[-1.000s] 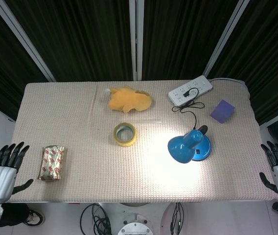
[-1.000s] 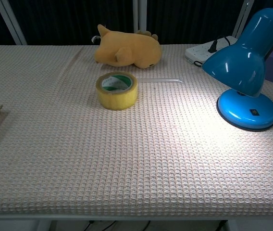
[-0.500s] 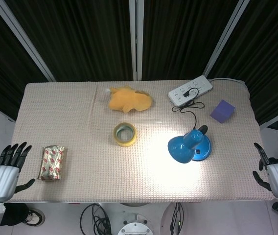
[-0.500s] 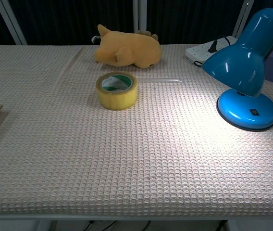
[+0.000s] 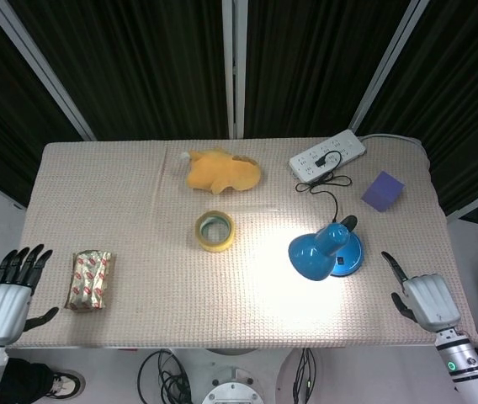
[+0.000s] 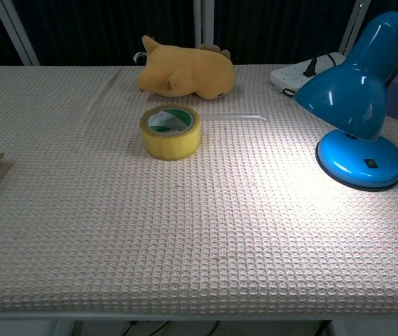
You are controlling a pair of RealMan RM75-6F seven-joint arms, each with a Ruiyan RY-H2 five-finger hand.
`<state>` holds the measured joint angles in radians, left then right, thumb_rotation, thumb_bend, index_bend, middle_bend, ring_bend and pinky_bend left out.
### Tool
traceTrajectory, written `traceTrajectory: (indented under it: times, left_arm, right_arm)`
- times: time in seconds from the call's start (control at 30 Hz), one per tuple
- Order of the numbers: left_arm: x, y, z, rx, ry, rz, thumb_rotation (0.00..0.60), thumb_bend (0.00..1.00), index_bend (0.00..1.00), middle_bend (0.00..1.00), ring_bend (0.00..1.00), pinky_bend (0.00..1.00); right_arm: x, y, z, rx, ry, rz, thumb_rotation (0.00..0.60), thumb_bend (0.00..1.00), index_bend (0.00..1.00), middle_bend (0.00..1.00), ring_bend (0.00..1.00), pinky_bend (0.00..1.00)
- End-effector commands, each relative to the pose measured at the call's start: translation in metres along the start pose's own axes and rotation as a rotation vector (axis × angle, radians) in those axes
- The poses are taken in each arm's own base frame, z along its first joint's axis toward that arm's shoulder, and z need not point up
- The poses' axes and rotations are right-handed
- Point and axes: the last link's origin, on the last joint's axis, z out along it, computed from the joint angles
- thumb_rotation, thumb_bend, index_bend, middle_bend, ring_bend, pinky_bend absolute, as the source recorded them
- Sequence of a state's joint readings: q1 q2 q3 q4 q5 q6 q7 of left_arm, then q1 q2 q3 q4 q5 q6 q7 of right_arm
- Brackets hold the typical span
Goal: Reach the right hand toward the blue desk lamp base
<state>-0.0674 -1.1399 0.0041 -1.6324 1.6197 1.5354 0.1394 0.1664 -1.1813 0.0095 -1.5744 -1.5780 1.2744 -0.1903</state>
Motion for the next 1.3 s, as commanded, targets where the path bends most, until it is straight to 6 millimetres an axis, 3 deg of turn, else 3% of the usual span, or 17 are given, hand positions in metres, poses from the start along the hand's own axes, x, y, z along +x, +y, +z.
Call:
traceTrajectory:
  times: [0.03,0.5,1.3]
  left_arm:
    - [0.0,-0.001,0.0,0.003,0.0,-0.002,0.6,0.04,0.04,0.0,0.0,0.0]
    - [0.0,-0.006,0.0,0.01,-0.001,-0.013,0.6,0.04,0.04,0.0,0.0,0.0]
    - [-0.001,-0.011,0.0,0.019,-0.006,-0.023,0.6,0.04,0.04,0.0,0.0,0.0]
  right_arm:
    - [-0.009,-0.012,0.016,0.015,-0.044,0.002,0.6,0.48,0.0,1.0,0.94,1.0]
    - [-0.037,-0.029,0.052,0.039,-0.161,-0.005,0.6,0.59,0.0,1.0,0.94,1.0]
    - [-0.05,-0.037,0.059,0.053,-0.234,-0.019,0.6,0.6,0.0,1.0,0.94,1.0]
